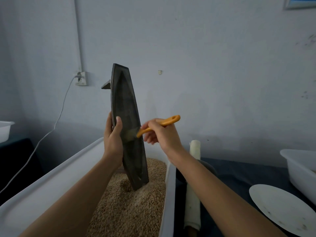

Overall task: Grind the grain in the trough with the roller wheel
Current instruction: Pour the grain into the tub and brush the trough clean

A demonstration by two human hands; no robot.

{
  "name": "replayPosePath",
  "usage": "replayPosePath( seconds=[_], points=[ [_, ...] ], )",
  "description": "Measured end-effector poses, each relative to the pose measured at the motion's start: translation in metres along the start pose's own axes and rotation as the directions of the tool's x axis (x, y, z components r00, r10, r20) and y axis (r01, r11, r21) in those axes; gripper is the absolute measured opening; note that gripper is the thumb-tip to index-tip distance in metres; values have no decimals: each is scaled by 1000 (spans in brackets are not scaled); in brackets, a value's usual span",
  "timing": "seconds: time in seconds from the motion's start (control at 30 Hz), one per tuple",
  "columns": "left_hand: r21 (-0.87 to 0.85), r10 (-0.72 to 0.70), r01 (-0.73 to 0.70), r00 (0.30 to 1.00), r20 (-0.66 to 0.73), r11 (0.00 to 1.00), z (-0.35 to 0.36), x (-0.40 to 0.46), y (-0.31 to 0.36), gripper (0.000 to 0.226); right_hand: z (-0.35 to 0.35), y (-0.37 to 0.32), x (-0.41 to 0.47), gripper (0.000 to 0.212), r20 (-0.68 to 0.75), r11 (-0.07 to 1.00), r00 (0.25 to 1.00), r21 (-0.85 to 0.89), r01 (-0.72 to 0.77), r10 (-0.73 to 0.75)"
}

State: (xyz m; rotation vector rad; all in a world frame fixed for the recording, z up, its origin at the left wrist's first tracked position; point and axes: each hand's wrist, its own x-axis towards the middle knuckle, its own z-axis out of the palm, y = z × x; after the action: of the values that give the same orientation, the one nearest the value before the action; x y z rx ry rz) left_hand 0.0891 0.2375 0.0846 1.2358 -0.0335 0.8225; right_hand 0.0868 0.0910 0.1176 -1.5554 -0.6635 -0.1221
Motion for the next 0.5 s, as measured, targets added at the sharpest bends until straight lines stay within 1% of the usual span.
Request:
replayPosePath(
  seconds=[0.07,0.13,0.23,0.3,0.37,0.43,0.5],
  points=[
    [29,27,-27,1000,-1,999,1,-1,0,48,6,7,-1,28,36,1000,999,-13,-5,5],
    [41,49,-49,999,2,998,1,-3,1,47,6,18,-7,28,49,998,997,-18,-58,59],
    [16,44,-44,999,9,999,2,-3,3,46,-2,33,-23,32,25,992,993,-37,-118,119],
    [9,50,-50,999,-4,999,1,-1,5,45,-9,40,-34,35,-12,991,991,-24,-134,134],
    [9,72,-72,997,-9,997,1,0,7,44,-17,40,-42,37,-63,992,990,36,-124,126],
    [5,85,-85,996,-14,996,0,0,8,43,-22,36,-44,36,-112,991,989,108,-80,92],
    [1,87,-87,996,-28,996,0,1,9,43,-21,31,-44,34,-82,987,995,158,-40,54]
  ],
)
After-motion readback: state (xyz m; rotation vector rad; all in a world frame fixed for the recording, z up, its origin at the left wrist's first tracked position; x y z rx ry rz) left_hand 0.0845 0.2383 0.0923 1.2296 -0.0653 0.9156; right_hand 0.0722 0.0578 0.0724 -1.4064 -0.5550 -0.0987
